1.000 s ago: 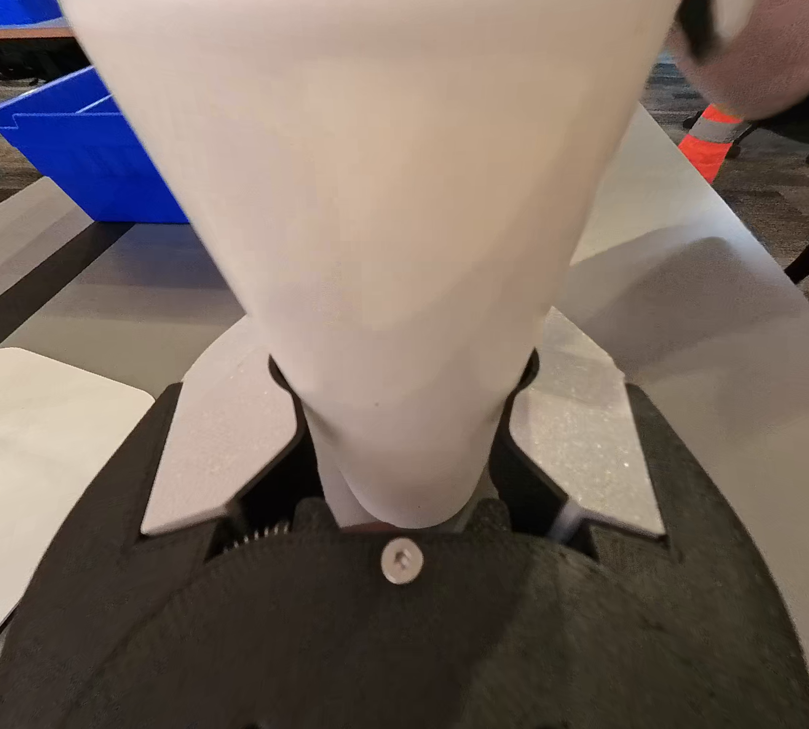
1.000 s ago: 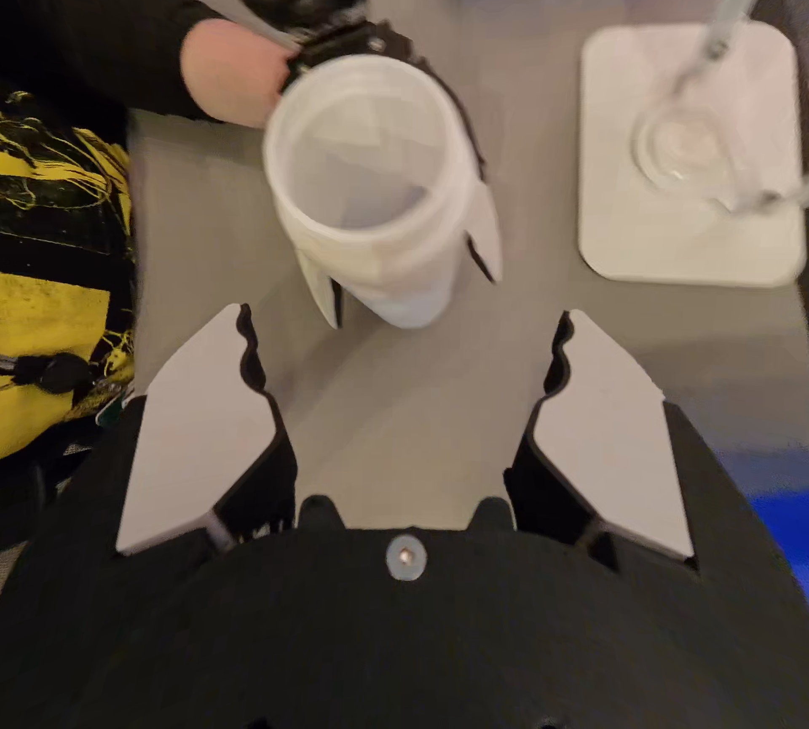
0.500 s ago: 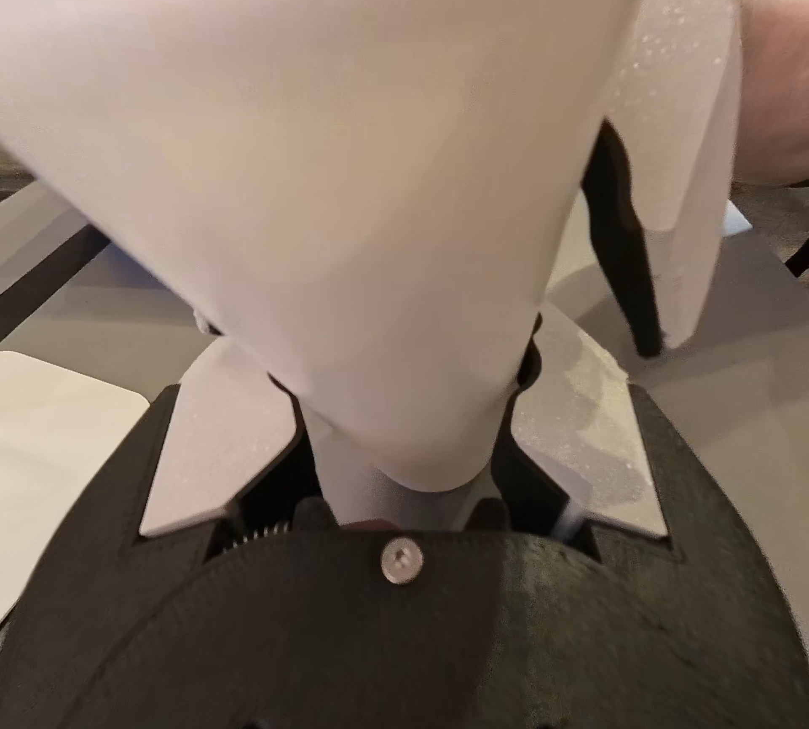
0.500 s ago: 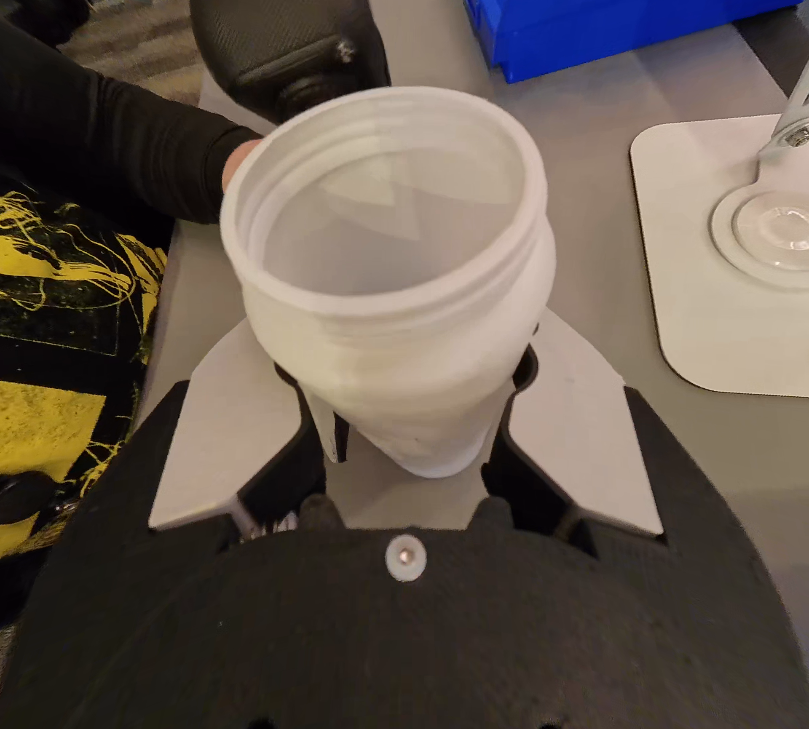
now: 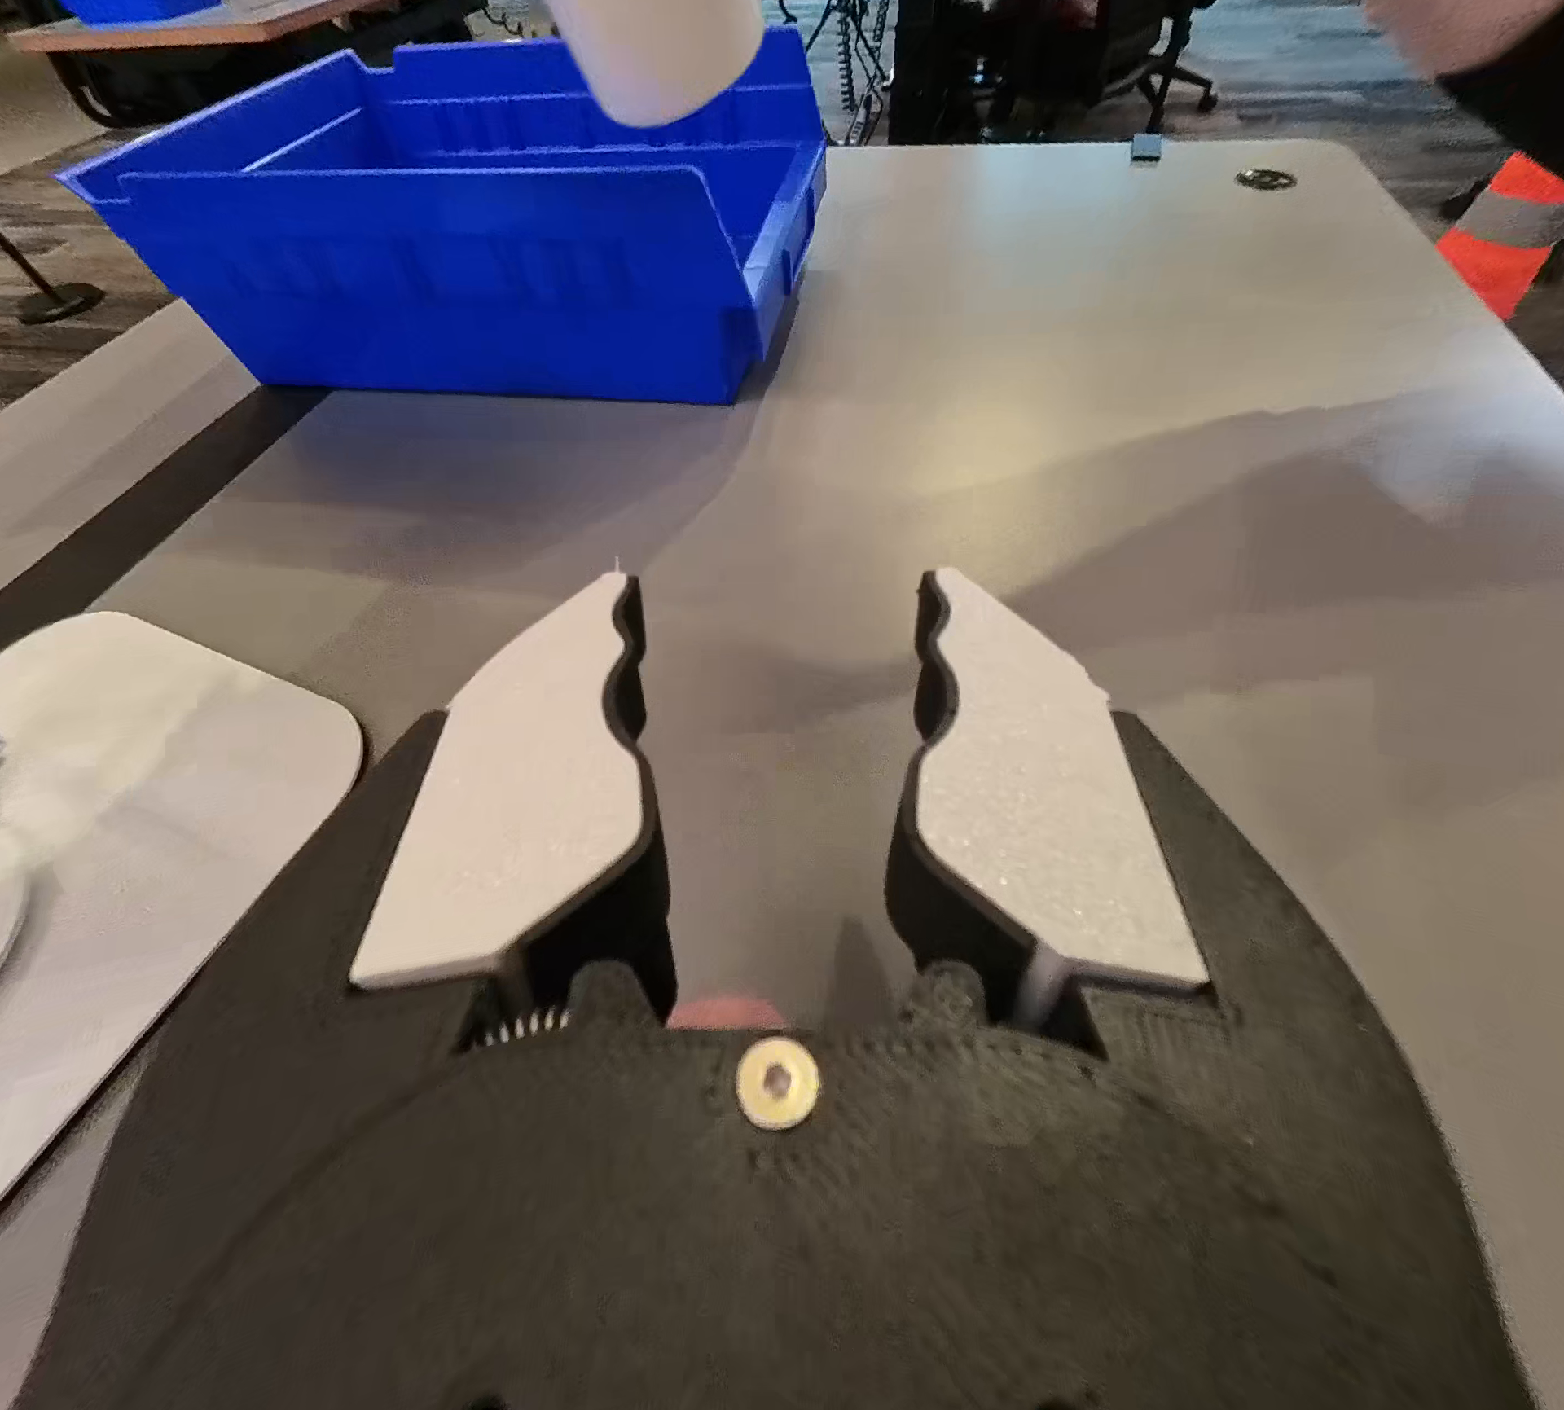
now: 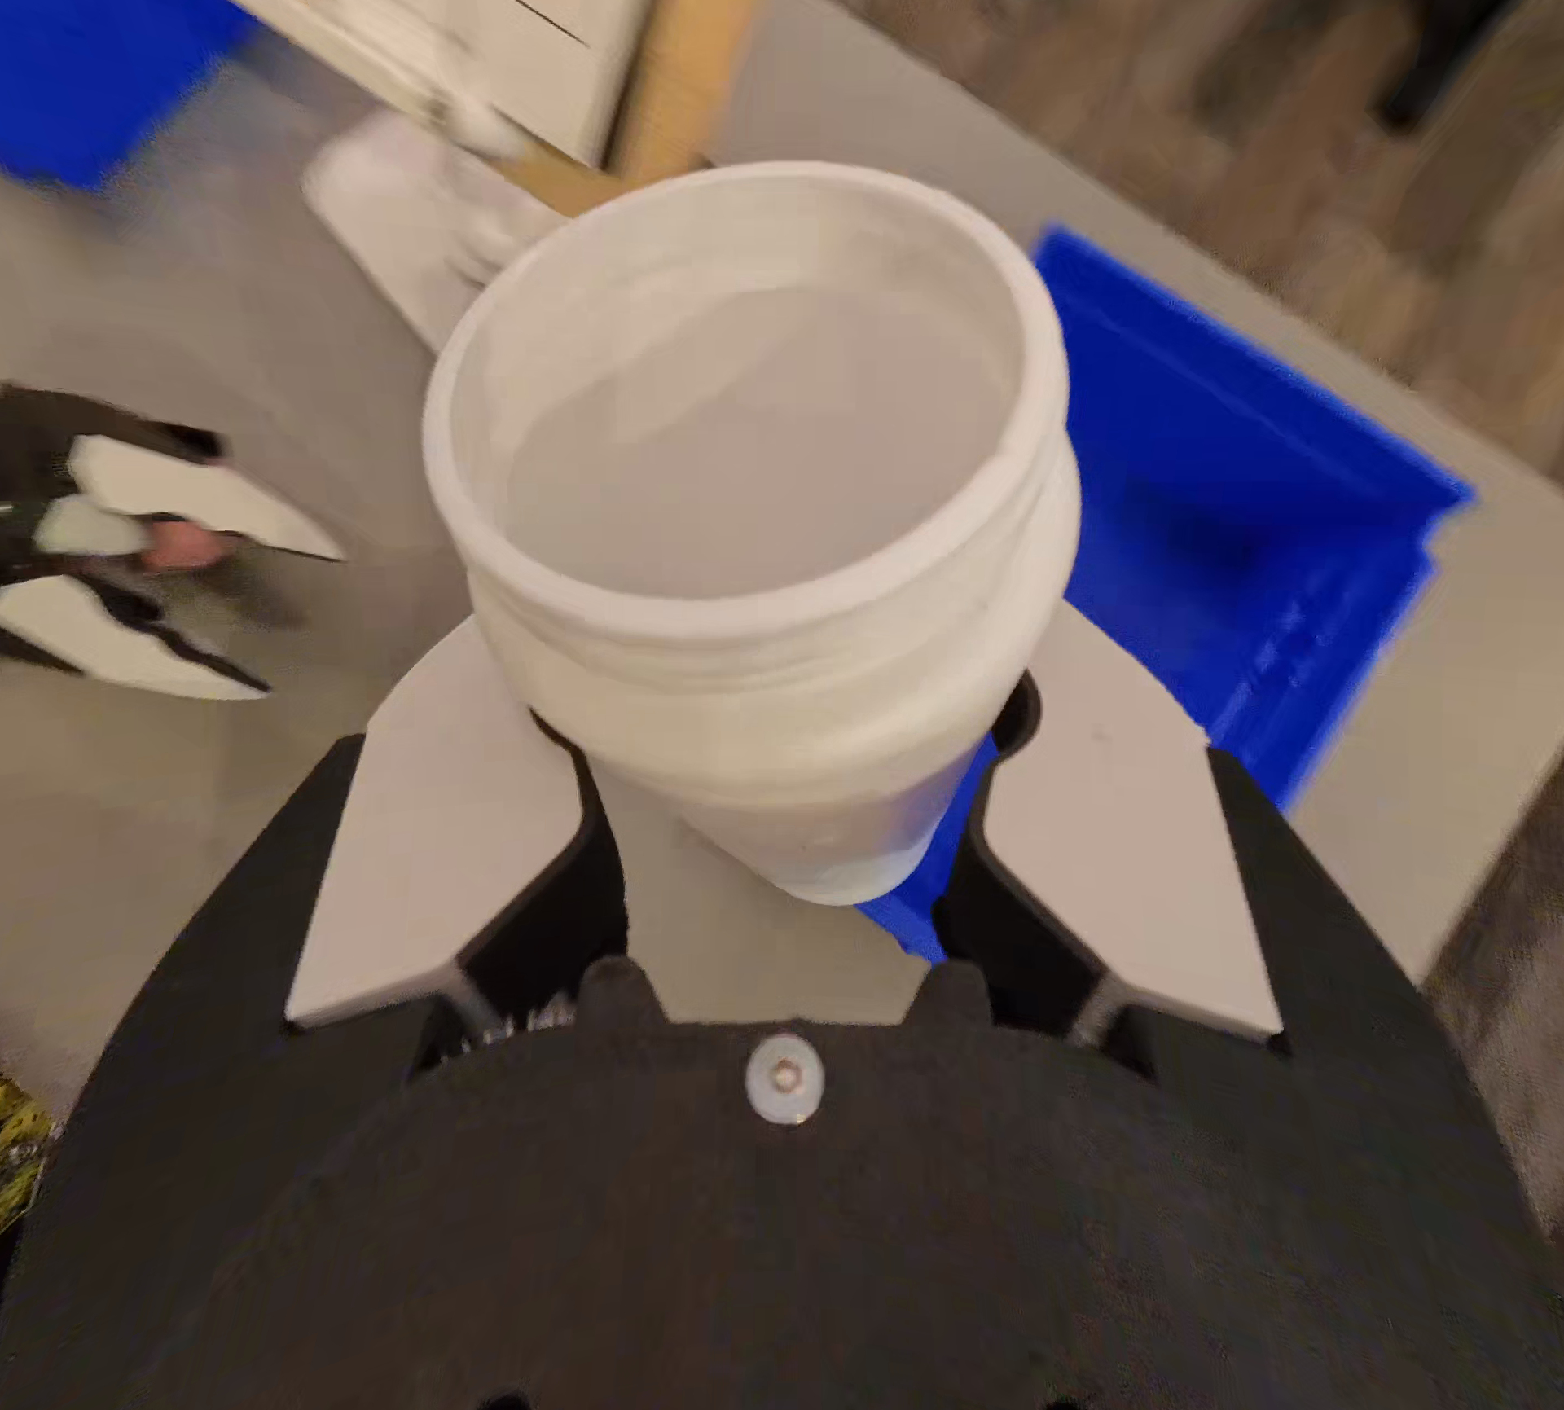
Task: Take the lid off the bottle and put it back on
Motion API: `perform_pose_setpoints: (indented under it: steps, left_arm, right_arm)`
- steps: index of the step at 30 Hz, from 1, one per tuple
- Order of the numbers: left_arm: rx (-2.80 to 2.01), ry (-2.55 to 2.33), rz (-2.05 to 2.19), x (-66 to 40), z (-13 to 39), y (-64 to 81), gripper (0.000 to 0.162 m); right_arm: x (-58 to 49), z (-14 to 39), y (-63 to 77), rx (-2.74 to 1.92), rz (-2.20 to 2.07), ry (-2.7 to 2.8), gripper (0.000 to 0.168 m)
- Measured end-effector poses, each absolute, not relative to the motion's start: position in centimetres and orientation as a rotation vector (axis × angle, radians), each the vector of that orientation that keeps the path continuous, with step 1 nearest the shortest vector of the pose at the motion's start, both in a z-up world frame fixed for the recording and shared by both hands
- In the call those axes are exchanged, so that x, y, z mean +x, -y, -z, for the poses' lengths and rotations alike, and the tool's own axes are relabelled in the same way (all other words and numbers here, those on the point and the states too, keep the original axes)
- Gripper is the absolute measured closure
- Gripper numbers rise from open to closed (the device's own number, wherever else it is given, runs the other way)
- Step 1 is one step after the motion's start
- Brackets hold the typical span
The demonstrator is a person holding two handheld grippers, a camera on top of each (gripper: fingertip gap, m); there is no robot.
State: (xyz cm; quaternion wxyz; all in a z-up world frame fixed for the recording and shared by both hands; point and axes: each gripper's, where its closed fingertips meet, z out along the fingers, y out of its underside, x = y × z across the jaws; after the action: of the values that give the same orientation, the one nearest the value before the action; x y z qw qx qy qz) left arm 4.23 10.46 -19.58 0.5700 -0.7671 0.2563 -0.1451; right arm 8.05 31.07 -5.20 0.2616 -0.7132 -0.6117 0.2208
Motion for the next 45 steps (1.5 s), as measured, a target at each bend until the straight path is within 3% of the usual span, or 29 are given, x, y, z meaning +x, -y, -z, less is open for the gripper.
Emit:
perform_pose_setpoints:
  steps: [9, 17, 22, 29, 31, 33, 36, 39, 45]
  left_arm:
    - [-1.822, -0.624, 0.314, 4.4, 20.0, -10.6, 0.100]
    - [-1.831, -0.625, 0.328, 4.5, 20.1, -10.6, 0.100]
    - [-1.836, -0.619, 0.331, 4.4, 20.1, -10.7, 0.099]
    - [-1.841, -0.608, 0.319, 4.3, 20.2, -10.8, 0.100]
    - [-1.822, -0.611, 0.319, 4.3, 19.9, -10.6, 0.112]
    - [-1.808, -0.599, 0.306, 4.1, 19.7, -10.6, 0.115]
    - [-1.806, -0.584, 0.298, 3.7, 19.6, -10.7, 0.124]
    - [-1.806, -0.573, 0.288, 3.4, 19.6, -10.7, 0.127]
    - [-1.812, -0.579, 0.301, 3.5, 19.7, -10.7, 0.129]
  right_arm:
    - [9.7, 17.0, -39.7, -2.442, -0.400, 1.579, 0.069]
    - [9.3, 18.9, -42.4, -2.527, -0.405, 1.496, 0.071]
    - [8.1, 16.1, -40.1, -2.402, -0.588, 1.465, 0.077]
    - [4.0, 9.5, -25.4, -1.743, -0.880, 1.719, 0.107]
    - [2.9, 9.3, -21.2, -1.557, -0.895, 1.764, 0.125]
    - [1.8, 9.4, -17.8, -1.396, -0.921, 1.775, 0.156]
    - [0.3, 11.8, -15.7, -1.309, -0.888, 1.784, 0.166]
    - [-0.9, 15.4, -15.1, -1.378, -0.997, 1.789, 0.167]
    - [-2.3, 20.8, -15.4, -1.451, -1.104, 1.762, 0.135]
